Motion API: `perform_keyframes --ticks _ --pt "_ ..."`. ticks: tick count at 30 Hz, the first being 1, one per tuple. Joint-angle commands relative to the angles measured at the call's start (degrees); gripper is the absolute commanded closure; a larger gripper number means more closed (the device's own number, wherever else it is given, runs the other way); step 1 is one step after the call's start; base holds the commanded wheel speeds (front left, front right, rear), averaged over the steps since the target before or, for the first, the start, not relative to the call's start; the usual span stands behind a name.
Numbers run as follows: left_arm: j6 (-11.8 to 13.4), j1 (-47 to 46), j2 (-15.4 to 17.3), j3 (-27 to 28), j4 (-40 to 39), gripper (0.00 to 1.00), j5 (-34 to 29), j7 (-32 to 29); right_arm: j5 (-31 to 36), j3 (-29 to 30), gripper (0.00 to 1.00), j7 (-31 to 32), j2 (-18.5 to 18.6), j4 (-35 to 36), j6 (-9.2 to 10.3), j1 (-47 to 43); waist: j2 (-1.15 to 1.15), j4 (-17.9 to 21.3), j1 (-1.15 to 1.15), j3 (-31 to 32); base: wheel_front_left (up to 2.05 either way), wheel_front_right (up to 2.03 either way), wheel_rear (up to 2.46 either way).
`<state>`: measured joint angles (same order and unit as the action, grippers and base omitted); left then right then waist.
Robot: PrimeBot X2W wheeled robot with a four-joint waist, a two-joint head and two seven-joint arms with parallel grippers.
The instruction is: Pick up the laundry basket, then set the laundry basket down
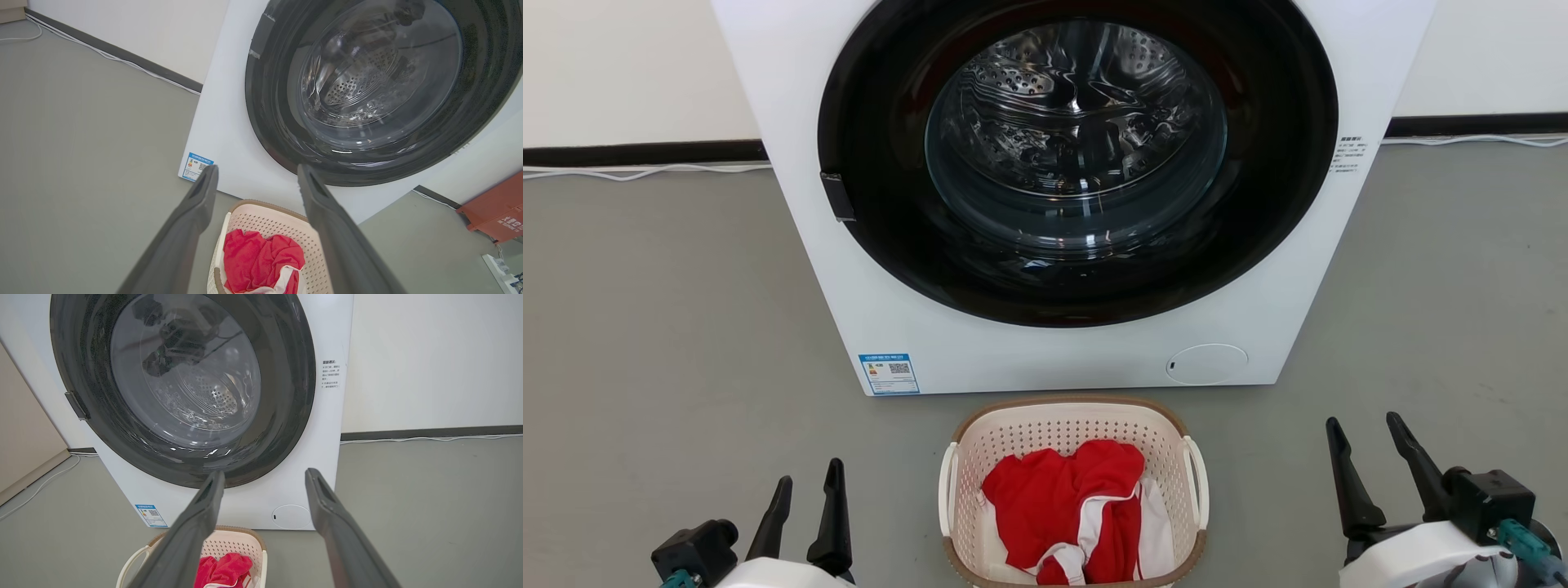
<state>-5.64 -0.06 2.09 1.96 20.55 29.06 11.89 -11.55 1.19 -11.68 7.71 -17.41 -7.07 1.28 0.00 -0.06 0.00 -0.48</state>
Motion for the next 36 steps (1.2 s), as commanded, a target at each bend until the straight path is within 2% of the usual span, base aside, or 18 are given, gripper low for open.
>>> perform_keyframes --ticks 1,13,36 --pt "-0.4 -1.0 0.7 1.7 -1.2 0.0 -2.0 1.1 2.2 -1.4 0.0 -1.3 1.1 1.3 -0.38 2.3 0.0 0.0 0.0 0.0 0.0 0.0 0.0" --pt "-0.3 -0.9 0.8 1.7 -0.6 0.0 -8.7 3.1 10.1 -0.8 0.0 -3.3 1.1 0.8 -0.42 2.1 0.0 0.1 0.0 -0.2 0.0 0.0 0.0" --pt "-0.5 -1.6 0.8 1.8 -0.1 0.0 -8.7 3.1 9.6 -0.1 0.0 -3.3 0.0 1.2 -0.42 1.9 0.0 0.2 0.0 -1.7 0.0 0.0 0.0"
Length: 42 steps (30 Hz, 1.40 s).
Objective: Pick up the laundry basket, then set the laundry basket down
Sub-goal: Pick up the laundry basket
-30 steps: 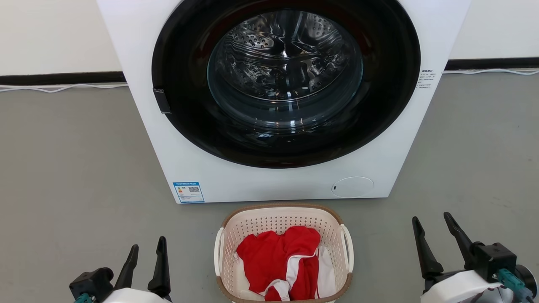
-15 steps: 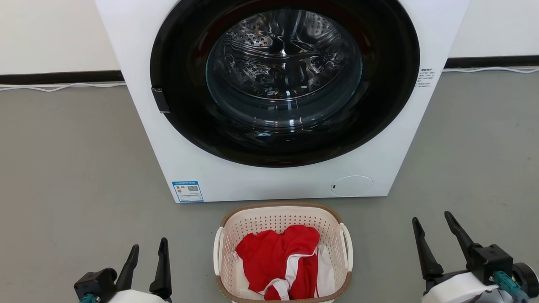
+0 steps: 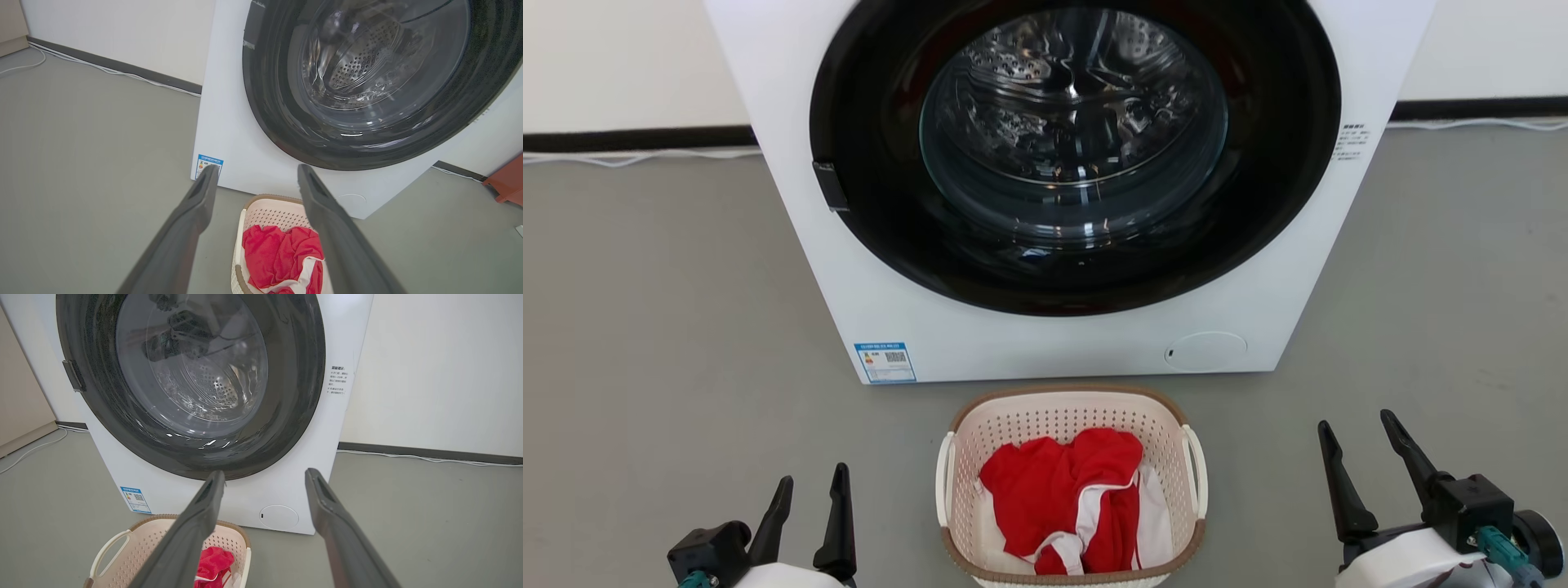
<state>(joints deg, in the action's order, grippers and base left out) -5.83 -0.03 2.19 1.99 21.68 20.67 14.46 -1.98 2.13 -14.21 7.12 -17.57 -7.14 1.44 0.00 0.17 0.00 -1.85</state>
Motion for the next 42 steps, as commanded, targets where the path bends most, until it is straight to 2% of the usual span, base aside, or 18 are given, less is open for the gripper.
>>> perform_keyframes --ticks 1,9,15,22,32,42 --pt "-0.3 -1.8 0.7 1.8 -1.3 0.0 -0.3 0.5 0.0 -1.2 0.0 -0.8 0.6 1.4 -0.35 1.9 0.0 0.0 0.0 -0.7 0.0 0.0 0.0" --pt "-0.5 -4.8 0.7 1.3 -0.9 0.0 -0.3 0.5 0.7 0.0 0.0 -0.8 -0.6 -0.3 -0.35 5.3 0.0 0.0 0.0 -5.1 0.0 0.0 0.0" --pt "-0.7 -9.1 0.7 -0.2 2.7 0.0 0.1 0.5 1.5 2.2 0.0 -0.8 -2.0 -4.1 -0.35 9.3 0.0 -0.3 0.0 -9.7 0.0 0.0 0.0" --pt "-0.8 -17.0 0.7 -3.0 10.2 0.0 0.2 0.5 3.2 2.1 0.0 -0.8 -3.0 -11.9 -0.35 16.2 0.0 -0.5 0.0 -16.6 0.0 0.0 0.0" --pt "-0.7 -30.8 0.7 -8.4 26.0 0.0 0.8 0.5 4.5 -1.0 0.0 0.1 -3.6 -28.4 -0.35 28.8 0.0 -0.6 0.0 -27.2 0.0 0.0 0.0" --pt "-0.8 -40.7 0.7 -9.8 34.3 0.0 2.1 0.5 4.5 -2.5 0.0 -0.5 -3.9 -35.2 -0.35 37.2 0.0 -0.4 0.0 -35.8 0.0 0.0 0.0"
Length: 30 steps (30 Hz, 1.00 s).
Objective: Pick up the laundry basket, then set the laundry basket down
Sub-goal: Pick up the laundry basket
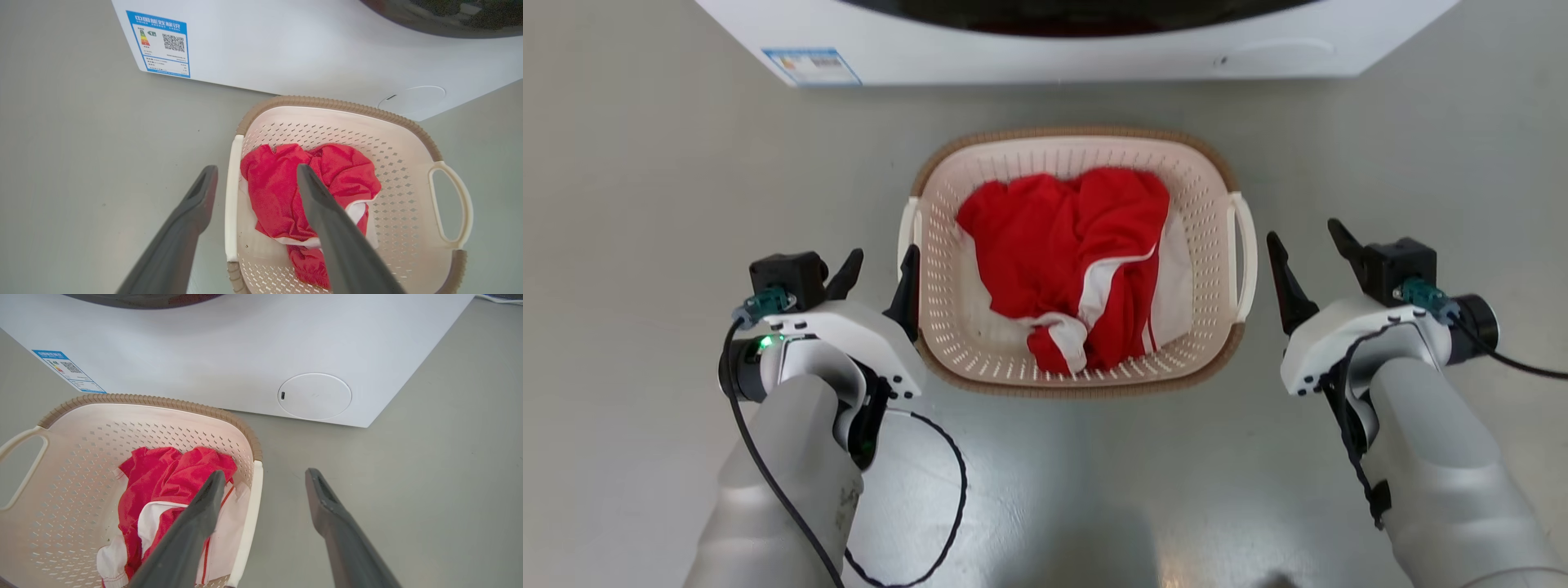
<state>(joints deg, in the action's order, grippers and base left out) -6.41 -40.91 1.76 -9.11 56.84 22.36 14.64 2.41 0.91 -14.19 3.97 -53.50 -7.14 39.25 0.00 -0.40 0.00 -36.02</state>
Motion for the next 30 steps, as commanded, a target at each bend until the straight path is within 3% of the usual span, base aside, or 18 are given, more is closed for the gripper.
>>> perform_keyframes --ticks 1,17,30 --pt "-0.3 -0.4 1.1 1.3 -0.3 0.0 0.7 0.3 0.2 -1.4 0.0 -0.6 -0.7 0.2 -0.35 0.0 0.0 0.2 0.0 -2.4 0.0 0.0 0.0" --pt "-0.5 -8.0 1.5 3.4 2.3 0.0 0.4 0.4 1.7 -1.6 0.0 -0.8 -0.9 0.7 -0.35 5.1 0.0 0.3 0.0 -11.7 0.0 0.0 0.0" --pt "-0.8 -11.3 1.4 2.7 4.1 0.0 -1.6 0.4 2.2 -1.2 0.0 -0.8 -1.0 0.0 -0.35 6.9 0.0 0.0 0.0 -15.2 0.0 0.0 0.0"
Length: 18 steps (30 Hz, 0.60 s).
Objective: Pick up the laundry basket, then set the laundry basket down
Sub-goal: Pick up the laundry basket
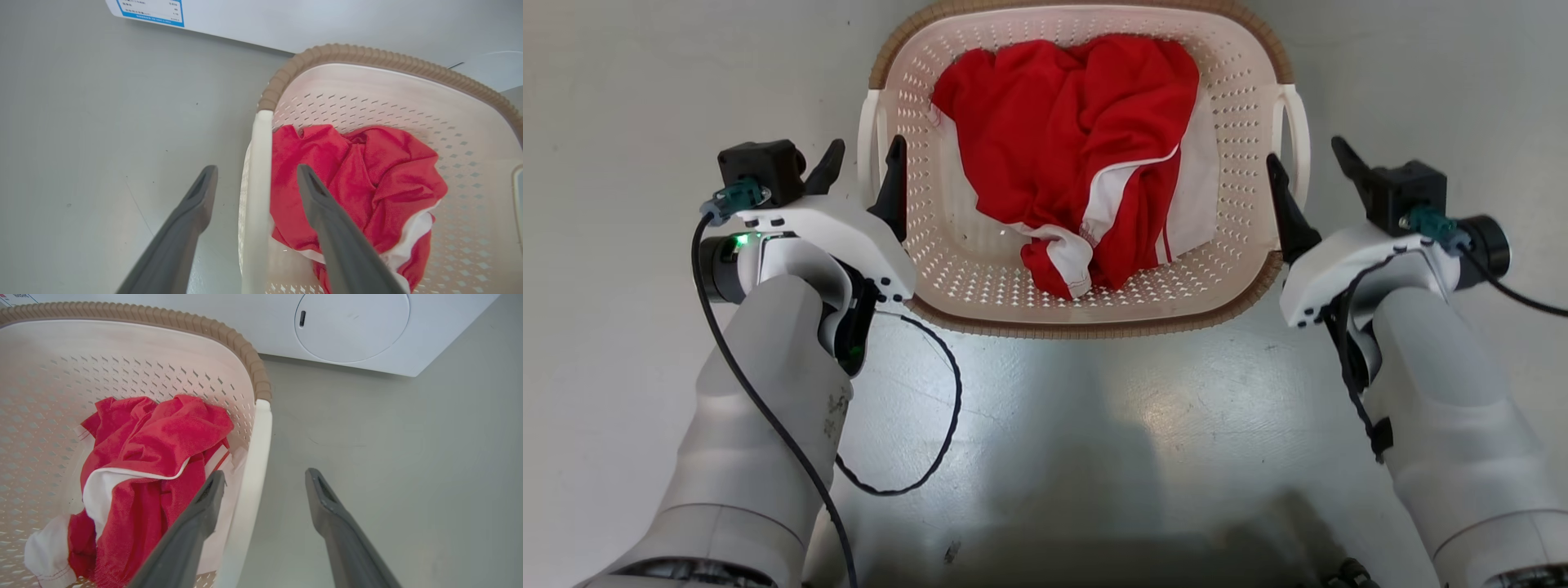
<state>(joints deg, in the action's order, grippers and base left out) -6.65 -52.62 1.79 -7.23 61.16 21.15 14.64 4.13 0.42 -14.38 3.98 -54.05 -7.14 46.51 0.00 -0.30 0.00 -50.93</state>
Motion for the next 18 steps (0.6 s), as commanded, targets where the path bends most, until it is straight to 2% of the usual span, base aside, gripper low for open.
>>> perform_keyframes --ticks 1,18 --pt "-0.5 0.2 1.4 0.7 -0.1 0.0 -0.6 0.4 0.5 -0.7 0.0 -0.6 -1.1 0.4 -0.35 -0.2 0.0 -0.1 0.0 -0.6 0.0 0.0 0.0" --pt "-0.4 -3.8 1.2 -1.9 3.9 0.0 -2.5 0.4 -3.2 -3.9 0.0 -0.6 -1.1 -2.4 -0.35 1.9 0.0 -0.5 0.0 -3.3 0.0 0.0 0.0"
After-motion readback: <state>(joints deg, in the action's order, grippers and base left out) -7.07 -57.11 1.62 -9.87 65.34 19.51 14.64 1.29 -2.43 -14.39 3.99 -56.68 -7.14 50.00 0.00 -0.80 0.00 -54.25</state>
